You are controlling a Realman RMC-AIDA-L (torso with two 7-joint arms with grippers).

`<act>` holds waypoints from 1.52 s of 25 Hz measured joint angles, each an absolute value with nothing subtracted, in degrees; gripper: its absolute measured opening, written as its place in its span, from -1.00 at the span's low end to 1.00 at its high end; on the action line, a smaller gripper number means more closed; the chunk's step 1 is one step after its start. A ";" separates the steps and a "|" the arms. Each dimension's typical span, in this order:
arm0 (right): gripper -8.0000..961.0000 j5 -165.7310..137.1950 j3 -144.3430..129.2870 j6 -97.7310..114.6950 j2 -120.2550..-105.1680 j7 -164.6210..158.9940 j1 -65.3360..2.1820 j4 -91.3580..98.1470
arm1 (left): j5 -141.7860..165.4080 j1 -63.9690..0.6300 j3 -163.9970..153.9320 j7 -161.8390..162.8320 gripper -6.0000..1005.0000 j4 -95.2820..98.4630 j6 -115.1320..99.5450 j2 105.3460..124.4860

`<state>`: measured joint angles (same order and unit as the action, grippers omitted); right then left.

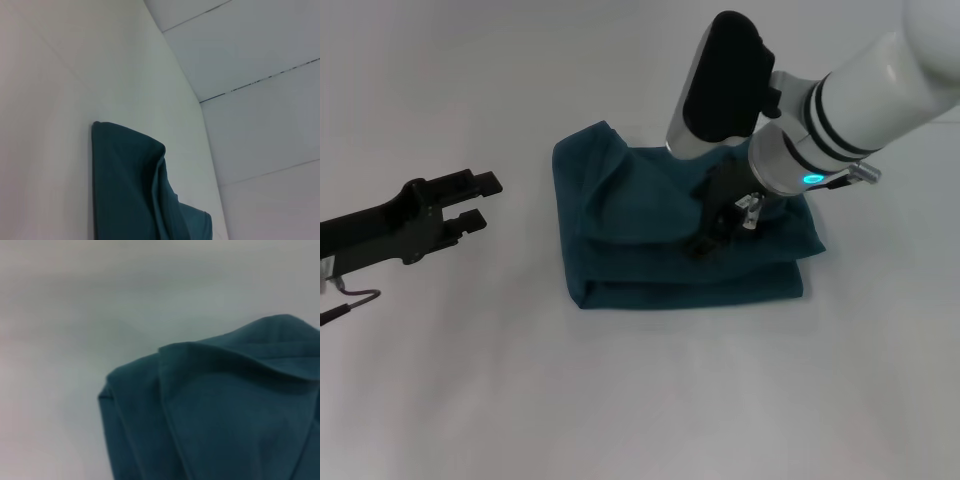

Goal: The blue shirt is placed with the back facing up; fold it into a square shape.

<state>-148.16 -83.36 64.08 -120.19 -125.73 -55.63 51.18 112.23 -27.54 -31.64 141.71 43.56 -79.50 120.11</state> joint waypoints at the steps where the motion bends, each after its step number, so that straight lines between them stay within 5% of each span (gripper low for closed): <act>1: 0.38 -148.73 -84.42 63.09 -120.21 -126.42 -55.59 51.13 | 112.21 -27.62 -31.64 141.69 0.36 43.39 -79.43 120.13; 13: 0.36 -151.06 -89.03 58.91 -120.41 -130.38 -54.87 50.32 | 112.11 -28.52 -31.72 141.62 0.36 42.82 -77.75 120.11; 24: -0.58 -150.87 -88.75 58.57 -120.41 -130.86 -53.78 52.09 | 112.12 -28.91 -31.90 141.58 0.36 42.79 -76.75 120.06; 38: -0.95 -151.53 -87.90 57.59 -120.03 -134.62 -51.99 54.44 | 112.15 -29.36 -31.64 141.39 0.36 42.10 -76.73 119.97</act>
